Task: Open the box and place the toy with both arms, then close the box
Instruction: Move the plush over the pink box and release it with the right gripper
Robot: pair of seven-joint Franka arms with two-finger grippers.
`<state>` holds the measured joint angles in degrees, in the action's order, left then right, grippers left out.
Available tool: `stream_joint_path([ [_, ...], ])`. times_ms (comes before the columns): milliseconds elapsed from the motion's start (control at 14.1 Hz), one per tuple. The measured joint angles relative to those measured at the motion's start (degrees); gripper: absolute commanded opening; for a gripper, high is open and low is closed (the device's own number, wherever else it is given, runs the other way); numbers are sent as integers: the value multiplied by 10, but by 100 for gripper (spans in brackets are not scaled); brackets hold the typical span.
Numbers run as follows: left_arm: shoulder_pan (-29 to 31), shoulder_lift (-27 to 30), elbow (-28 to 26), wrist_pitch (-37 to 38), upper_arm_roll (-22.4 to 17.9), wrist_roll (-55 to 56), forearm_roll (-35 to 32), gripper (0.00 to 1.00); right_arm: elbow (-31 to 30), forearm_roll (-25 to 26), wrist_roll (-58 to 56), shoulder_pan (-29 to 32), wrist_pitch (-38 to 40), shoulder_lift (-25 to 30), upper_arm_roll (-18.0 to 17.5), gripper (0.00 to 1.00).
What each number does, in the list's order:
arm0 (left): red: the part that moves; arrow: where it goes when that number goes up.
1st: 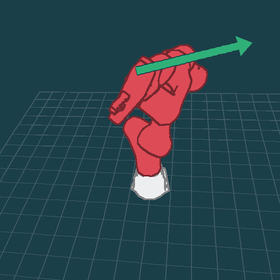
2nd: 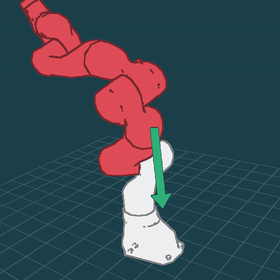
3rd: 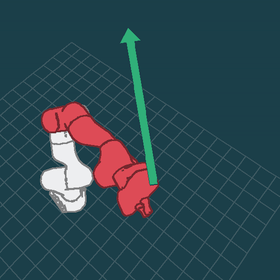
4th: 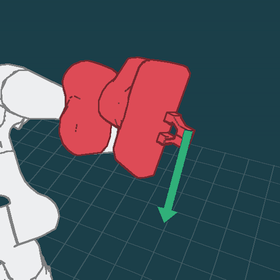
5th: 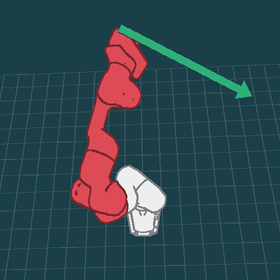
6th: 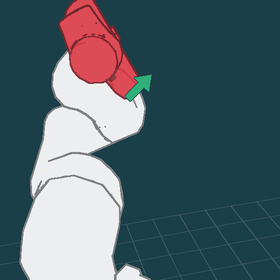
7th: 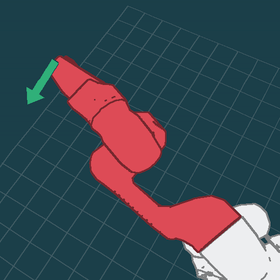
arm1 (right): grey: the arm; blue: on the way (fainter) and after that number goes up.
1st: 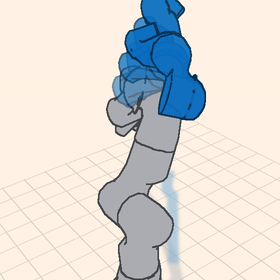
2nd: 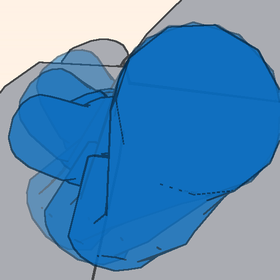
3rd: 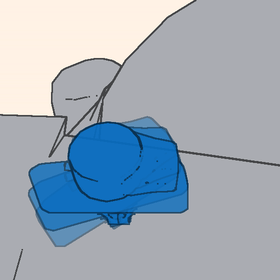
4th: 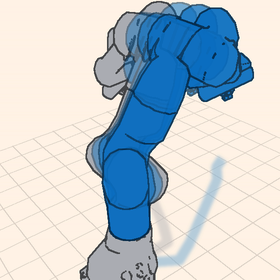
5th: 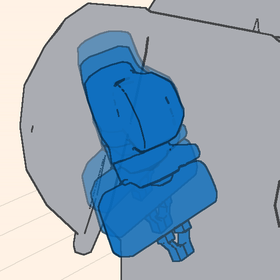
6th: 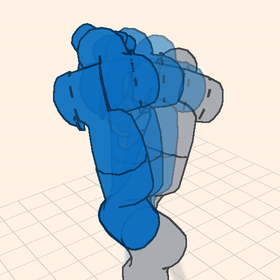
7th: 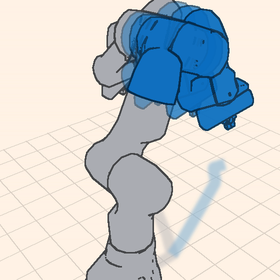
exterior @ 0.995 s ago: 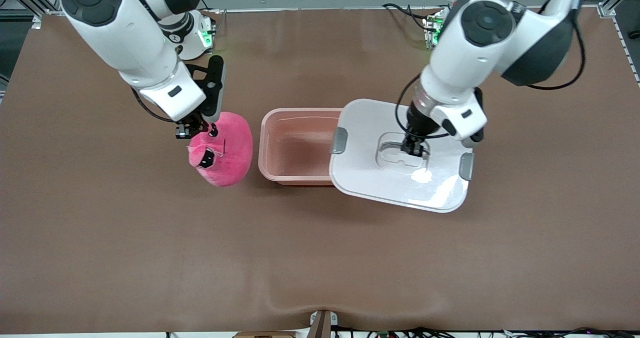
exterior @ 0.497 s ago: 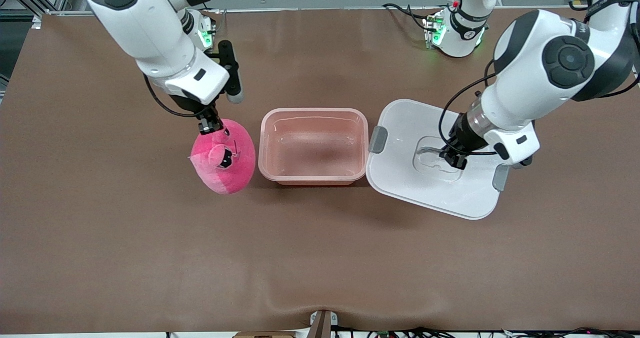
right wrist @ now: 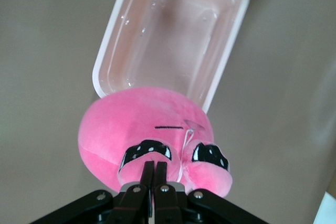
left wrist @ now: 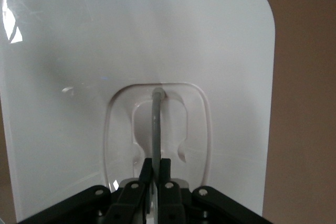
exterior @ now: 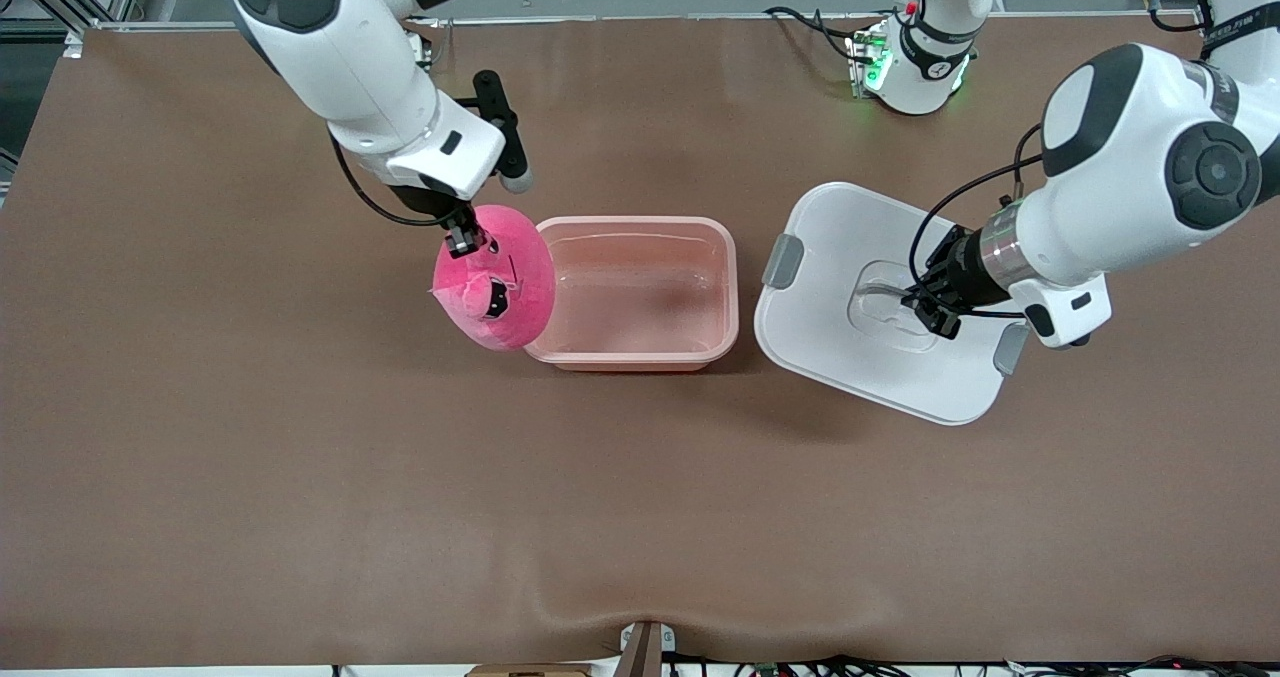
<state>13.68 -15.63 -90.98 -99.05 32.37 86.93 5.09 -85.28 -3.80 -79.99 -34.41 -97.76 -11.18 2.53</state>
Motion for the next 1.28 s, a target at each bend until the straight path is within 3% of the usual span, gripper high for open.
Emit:
stream_joint_path([
  [426,36,-5,-3,30,-1,-72,56,0,-1,-2,-19,-16,7,-1,0,0],
  [1279,36,-35,-7,37,0,-91,57,0,-15,-15,18,-41,-27,-16,0,0],
])
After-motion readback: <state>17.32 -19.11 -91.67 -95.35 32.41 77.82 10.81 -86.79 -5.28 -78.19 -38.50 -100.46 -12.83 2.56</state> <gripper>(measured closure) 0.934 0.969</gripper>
